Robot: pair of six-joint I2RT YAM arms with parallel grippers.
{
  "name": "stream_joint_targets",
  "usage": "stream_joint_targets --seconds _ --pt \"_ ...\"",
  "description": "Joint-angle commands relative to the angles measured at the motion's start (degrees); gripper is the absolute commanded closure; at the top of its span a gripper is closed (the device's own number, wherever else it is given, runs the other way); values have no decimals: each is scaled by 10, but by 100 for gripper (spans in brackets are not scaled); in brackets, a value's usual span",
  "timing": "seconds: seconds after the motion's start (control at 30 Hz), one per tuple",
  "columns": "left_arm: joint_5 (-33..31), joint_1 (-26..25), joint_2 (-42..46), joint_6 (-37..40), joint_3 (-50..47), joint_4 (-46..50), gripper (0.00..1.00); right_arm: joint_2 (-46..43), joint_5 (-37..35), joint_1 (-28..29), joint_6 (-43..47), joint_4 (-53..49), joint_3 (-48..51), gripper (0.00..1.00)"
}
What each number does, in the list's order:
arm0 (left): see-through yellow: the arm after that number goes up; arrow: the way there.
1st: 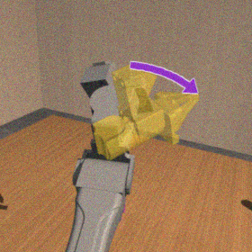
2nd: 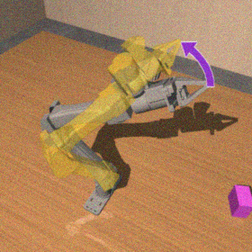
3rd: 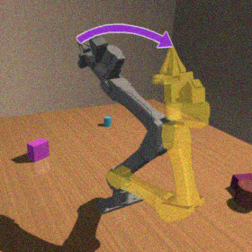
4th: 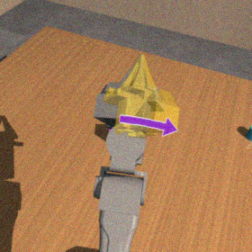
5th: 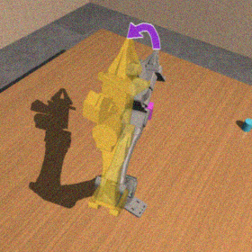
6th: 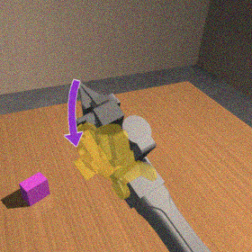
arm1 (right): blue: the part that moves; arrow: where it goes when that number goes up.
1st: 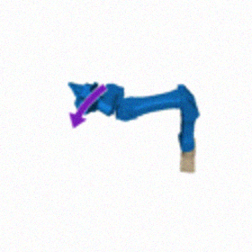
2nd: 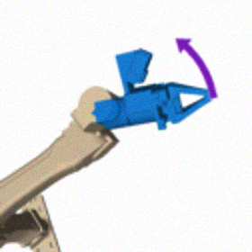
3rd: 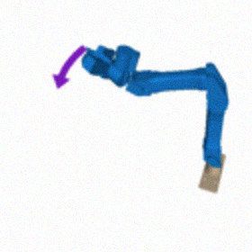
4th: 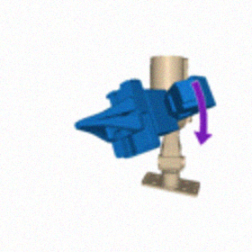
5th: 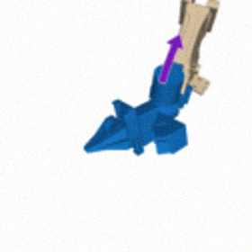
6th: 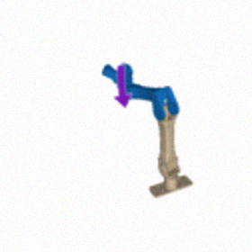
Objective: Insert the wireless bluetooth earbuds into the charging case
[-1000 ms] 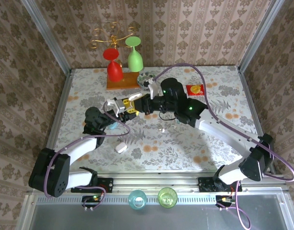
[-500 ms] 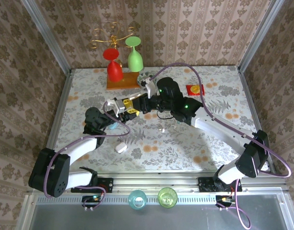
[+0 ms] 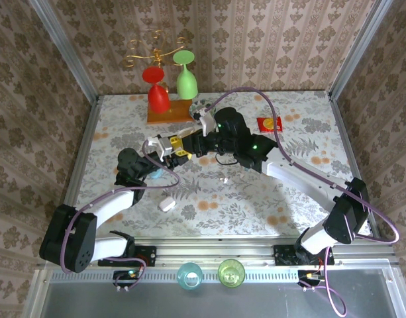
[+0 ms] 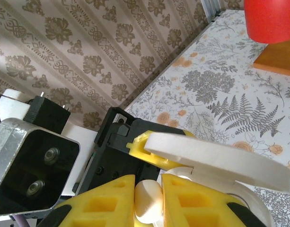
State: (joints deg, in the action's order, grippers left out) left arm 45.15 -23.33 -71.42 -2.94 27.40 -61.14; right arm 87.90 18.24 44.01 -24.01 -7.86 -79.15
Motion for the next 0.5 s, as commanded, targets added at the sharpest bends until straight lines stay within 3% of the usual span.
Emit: stream_joint_targets --seconds 0.0,0.47 --pt "-6 -3 5 -9 11 -25 76 15 -2 -3 -2 -10 -12 78" --pt "-4 -3 6 -10 10 -24 76 18 -56 -3 6 -59 -30 74"
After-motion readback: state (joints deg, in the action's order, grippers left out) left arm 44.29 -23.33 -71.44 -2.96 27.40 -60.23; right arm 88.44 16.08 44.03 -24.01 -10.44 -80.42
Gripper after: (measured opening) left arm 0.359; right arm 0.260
